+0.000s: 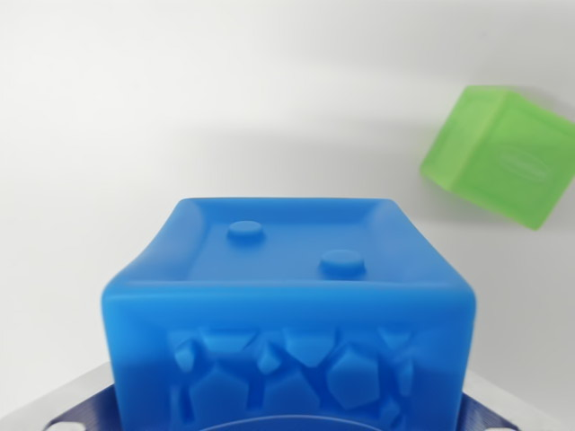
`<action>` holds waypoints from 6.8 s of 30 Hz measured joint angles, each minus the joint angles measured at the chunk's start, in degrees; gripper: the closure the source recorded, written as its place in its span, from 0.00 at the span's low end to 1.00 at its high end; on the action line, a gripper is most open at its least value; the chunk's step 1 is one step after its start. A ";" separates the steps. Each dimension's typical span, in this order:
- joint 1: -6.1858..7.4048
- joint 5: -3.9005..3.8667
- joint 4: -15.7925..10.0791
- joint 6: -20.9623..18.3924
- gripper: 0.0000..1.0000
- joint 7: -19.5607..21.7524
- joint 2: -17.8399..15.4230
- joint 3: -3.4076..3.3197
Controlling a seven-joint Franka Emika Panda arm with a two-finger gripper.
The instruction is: Stack cube
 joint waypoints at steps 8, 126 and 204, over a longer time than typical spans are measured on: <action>-0.77 0.14 1.48 -0.95 1.00 1.33 0.56 -0.83; -5.84 7.53 12.10 8.91 1.00 6.61 22.07 -4.29; -4.61 4.44 11.61 -0.76 0.00 8.63 11.38 -6.09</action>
